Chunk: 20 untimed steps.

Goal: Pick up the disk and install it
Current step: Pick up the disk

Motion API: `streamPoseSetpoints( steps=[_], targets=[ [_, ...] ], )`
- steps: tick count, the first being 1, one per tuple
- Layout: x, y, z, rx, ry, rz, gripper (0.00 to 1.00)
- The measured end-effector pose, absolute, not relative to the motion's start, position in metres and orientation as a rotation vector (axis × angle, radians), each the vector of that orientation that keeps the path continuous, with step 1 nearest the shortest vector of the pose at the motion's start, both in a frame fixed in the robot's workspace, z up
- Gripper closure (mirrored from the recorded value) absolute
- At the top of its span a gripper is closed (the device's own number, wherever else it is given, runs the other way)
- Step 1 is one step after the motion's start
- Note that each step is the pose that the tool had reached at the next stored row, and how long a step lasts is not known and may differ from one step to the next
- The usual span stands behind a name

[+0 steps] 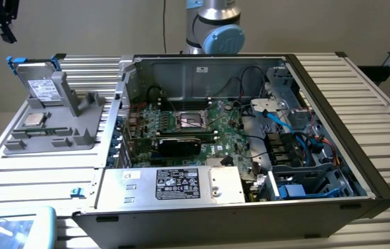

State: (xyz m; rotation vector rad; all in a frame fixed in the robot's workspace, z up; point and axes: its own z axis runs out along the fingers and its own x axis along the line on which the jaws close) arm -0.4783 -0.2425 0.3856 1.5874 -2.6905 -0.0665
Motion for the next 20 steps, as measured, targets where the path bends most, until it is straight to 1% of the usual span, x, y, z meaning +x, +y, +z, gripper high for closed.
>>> streamPoseSetpoints(
  steps=[15, 20],
  targets=[
    [-0.4783, -0.2425, 0.3856, 1.935, -2.446, -0.063, 0.89],
    [-0.4783, -0.2424, 0.3857, 2.041, -2.361, -0.069, 0.89]
  ],
)
